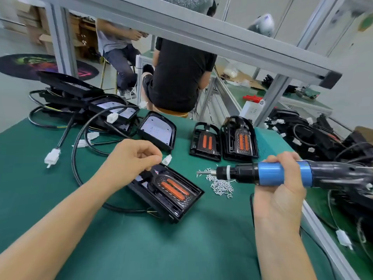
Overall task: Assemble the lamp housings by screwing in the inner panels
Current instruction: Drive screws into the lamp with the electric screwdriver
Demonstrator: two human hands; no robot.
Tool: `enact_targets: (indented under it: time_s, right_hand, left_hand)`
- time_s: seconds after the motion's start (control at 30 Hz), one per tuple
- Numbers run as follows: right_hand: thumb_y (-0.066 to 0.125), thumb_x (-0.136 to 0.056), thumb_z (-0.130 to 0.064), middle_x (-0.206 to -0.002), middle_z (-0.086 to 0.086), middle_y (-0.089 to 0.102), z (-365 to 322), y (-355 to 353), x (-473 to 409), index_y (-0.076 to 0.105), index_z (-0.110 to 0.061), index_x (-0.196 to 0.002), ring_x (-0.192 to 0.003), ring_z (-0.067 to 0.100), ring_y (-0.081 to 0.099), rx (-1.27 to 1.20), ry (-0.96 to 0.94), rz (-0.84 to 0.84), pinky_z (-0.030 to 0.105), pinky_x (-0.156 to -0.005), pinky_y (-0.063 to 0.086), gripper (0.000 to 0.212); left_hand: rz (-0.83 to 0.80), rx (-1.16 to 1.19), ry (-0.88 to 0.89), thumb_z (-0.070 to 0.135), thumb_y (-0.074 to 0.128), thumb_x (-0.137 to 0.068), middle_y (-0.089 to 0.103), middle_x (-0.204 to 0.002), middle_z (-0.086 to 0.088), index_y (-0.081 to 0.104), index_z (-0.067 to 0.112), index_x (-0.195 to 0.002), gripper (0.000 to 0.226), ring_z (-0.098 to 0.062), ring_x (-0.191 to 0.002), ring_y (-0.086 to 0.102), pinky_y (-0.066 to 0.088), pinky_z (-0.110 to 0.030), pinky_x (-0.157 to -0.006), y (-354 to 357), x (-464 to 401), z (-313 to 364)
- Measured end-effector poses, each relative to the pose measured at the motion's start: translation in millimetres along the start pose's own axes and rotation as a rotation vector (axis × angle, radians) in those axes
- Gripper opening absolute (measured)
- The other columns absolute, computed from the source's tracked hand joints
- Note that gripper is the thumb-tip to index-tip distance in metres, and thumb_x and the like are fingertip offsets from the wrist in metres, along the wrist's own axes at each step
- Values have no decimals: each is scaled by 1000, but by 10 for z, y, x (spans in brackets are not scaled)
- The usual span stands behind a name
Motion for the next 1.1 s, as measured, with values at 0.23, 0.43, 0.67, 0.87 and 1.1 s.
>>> enact_targets:
  time_s: [0.23,0.43,0.67,0.87,1.1]
  right_hand:
    - [61,-88,3,-66,-11,59,-113,-283,-50,51,-16,-97,-65,9,58,194,-145,40,22,-66,50,24]
    - [72,-78,-1,-69,-6,57,-15,-460,-151,50,-13,-102,-68,13,59,199,-123,84,27,-73,51,34]
    - [69,-82,1,-72,-7,57,-20,-587,-244,48,-10,-104,-68,9,59,216,-140,98,24,-72,52,32]
    - [64,-86,1,-72,-6,56,-36,-583,-261,46,-10,-104,-67,8,59,176,-94,97,22,-70,51,28]
    - [64,-87,-1,-76,-2,55,-90,-541,-256,53,-20,-92,-69,12,57,115,-51,115,29,-75,48,23]
  left_hand:
    - [-299,-303,50,8,72,-79,64,-61,12,73,21,-72,15,4,-55,55,47,-15,-62,975,-400,412]
    - [-471,-675,33,0,64,-81,73,-88,-2,76,15,-86,20,-20,-85,67,53,-29,-79,1540,-599,308]
    - [-500,-931,66,-2,57,-82,60,-83,-8,62,17,-78,20,-25,-71,51,51,-35,-72,1703,-647,294]
    - [-455,-1031,41,-1,53,-81,70,-98,-7,70,10,-93,23,-27,-89,65,48,-32,-67,1680,-637,209]
    - [-539,-868,4,4,59,-80,65,-80,-1,67,18,-76,17,-21,-71,56,44,-27,-63,1629,-616,188]
Point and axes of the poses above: each hand's wrist, its own x-axis away from the middle knuckle, its own y-axis out of the palm, z = x × y, the point moved 5 cm from there along -x, towards the middle knuckle
